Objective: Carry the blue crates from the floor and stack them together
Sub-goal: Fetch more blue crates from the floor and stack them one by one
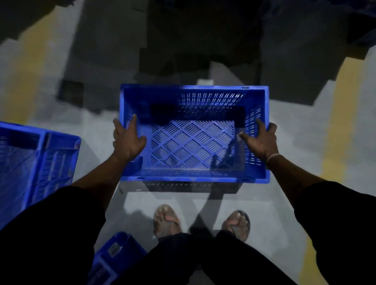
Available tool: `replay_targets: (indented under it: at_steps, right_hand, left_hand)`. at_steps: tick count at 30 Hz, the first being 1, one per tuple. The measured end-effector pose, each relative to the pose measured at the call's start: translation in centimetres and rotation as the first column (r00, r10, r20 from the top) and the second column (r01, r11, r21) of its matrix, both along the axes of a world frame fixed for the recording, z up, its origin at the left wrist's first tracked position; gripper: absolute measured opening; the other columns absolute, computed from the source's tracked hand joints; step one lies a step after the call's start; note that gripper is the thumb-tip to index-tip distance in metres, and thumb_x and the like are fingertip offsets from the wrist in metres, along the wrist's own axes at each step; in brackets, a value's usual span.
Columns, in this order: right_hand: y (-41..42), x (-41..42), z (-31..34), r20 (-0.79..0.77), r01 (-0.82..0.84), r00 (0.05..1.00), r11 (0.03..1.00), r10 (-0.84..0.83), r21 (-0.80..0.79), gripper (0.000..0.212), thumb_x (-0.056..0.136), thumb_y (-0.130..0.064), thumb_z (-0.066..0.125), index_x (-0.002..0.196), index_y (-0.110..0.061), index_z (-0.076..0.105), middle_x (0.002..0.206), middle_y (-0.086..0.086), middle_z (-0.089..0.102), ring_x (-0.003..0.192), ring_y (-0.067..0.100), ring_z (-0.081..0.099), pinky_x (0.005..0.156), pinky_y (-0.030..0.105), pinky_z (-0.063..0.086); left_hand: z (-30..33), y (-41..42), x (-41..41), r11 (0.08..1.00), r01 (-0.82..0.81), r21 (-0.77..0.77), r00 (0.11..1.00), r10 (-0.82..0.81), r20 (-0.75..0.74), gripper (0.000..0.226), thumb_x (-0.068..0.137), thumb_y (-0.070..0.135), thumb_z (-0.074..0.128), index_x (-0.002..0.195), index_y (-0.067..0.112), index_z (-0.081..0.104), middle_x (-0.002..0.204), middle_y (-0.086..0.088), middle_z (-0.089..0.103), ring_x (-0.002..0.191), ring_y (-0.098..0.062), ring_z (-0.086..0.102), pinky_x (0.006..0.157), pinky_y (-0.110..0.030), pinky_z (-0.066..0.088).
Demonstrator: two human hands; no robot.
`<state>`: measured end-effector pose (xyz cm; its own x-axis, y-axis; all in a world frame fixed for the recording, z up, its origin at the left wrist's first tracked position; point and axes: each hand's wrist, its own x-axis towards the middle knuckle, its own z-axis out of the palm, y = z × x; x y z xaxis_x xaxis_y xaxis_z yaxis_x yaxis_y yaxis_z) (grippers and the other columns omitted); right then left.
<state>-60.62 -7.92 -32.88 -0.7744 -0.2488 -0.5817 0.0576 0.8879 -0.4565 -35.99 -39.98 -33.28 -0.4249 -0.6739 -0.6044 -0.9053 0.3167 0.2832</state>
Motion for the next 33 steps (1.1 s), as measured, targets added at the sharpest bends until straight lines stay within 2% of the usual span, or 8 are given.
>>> replay_targets:
  at_steps: [2, 4, 10, 15, 22, 25, 30, 33]
  right_hand:
    - [-0.5, -0.5, -1.2, -0.048, 0.003, 0.999, 1.000, -0.002, 0.022, 0.077, 0.083, -0.055, 0.067, 0.147, -0.021, 0.040, 0.137, 0.009, 0.030, 0.123, 0.043, 0.046, 0.107, 0.052, 0.042]
    - [-1.0, -0.8, -1.7, -0.108, -0.007, 0.994, 0.997, 0.015, 0.077, 0.071, 0.084, -0.050, 0.068, 0.143, -0.019, 0.044, 0.130, 0.013, 0.035, 0.120, 0.043, 0.046, 0.103, 0.050, 0.044]
    - [-1.0, -1.1, 0.7, -0.101, 0.002, 0.995, 0.990, 0.013, 0.139, 0.072, 0.082, -0.041, 0.072, 0.144, -0.019, 0.042, 0.134, 0.013, 0.035, 0.121, 0.041, 0.040, 0.100, 0.051, 0.043]
    - [0.4, -1.7, 7.0, -0.109, -0.035, 0.993, 0.986, 0.053, 0.163, 0.070, 0.084, -0.028, 0.070, 0.147, -0.018, 0.040, 0.134, 0.018, 0.034, 0.115, 0.046, 0.043, 0.096, 0.050, 0.043]
    - [4.1, -1.5, 21.2, -0.140, -0.091, 0.983, 0.974, 0.122, 0.208, 0.063, 0.085, -0.010, 0.062, 0.144, -0.018, 0.042, 0.132, 0.018, 0.033, 0.104, 0.047, 0.048, 0.087, 0.052, 0.047]
    - [6.2, -0.7, 28.4, -0.146, -0.102, 0.980, 0.971, 0.135, 0.215, 0.062, 0.085, -0.007, 0.061, 0.143, -0.018, 0.042, 0.132, 0.017, 0.033, 0.102, 0.049, 0.051, 0.086, 0.052, 0.049]
    - [9.6, 1.5, 41.0, -0.179, -0.074, 0.978, 0.980, 0.107, 0.183, 0.062, 0.087, -0.006, 0.060, 0.145, -0.015, 0.041, 0.130, 0.020, 0.036, 0.105, 0.048, 0.052, 0.090, 0.050, 0.046]
    - [11.6, 3.2, 47.2, -0.222, -0.045, 0.972, 0.987, 0.079, 0.151, 0.063, 0.086, -0.005, 0.058, 0.146, -0.015, 0.041, 0.130, 0.021, 0.037, 0.101, 0.048, 0.054, 0.088, 0.049, 0.048]
  left_hand:
    - [-1.3, -0.4, -0.7, 0.994, -0.101, -0.030, 0.995, 0.101, -0.008, 0.077, 0.093, 0.032, 0.061, 0.158, 0.033, 0.021, 0.159, -0.025, 0.015, 0.136, -0.052, 0.033, 0.113, -0.059, 0.033]
    - [-1.8, -0.7, -1.4, 0.982, -0.183, -0.053, 0.983, 0.182, -0.011, 0.072, 0.091, 0.031, 0.061, 0.155, 0.031, 0.027, 0.146, -0.023, 0.030, 0.128, -0.051, 0.040, 0.109, -0.059, 0.038]
    - [0.6, -1.5, -1.2, 0.989, -0.149, -0.025, 0.989, 0.148, -0.028, 0.069, 0.090, 0.025, 0.062, 0.152, 0.028, 0.032, 0.142, -0.022, 0.035, 0.123, -0.049, 0.047, 0.107, -0.055, 0.042]
    - [6.6, -1.1, -1.0, 0.998, -0.067, -0.021, 0.996, 0.066, -0.056, 0.071, 0.088, 0.019, 0.061, 0.151, 0.029, 0.030, 0.136, -0.021, 0.037, 0.120, -0.048, 0.048, 0.106, -0.058, 0.042]
    - [20.7, -0.8, -0.6, 0.989, 0.141, -0.033, 0.985, -0.143, -0.095, 0.086, 0.079, 0.002, 0.059, 0.156, 0.023, 0.027, 0.130, -0.029, 0.042, 0.114, -0.051, 0.050, 0.098, -0.050, 0.047]
    - [28.6, -0.4, -0.4, 0.975, 0.220, -0.027, 0.969, -0.221, -0.108, 0.086, 0.080, 0.002, 0.059, 0.158, 0.022, 0.026, 0.133, -0.031, 0.041, 0.114, -0.049, 0.053, 0.094, -0.046, 0.048]
    - [42.3, 0.7, 0.3, 0.930, 0.368, -0.015, 0.920, -0.366, -0.138, 0.086, 0.083, 0.012, 0.057, 0.160, 0.025, 0.020, 0.137, -0.026, 0.036, 0.102, -0.049, 0.059, 0.081, -0.049, 0.053]
    - [49.4, 1.6, 0.9, 0.903, 0.428, -0.027, 0.890, -0.427, -0.159, 0.084, 0.088, 0.017, 0.053, 0.161, 0.031, 0.014, 0.142, -0.020, 0.032, 0.105, -0.045, 0.058, 0.074, -0.041, 0.049]
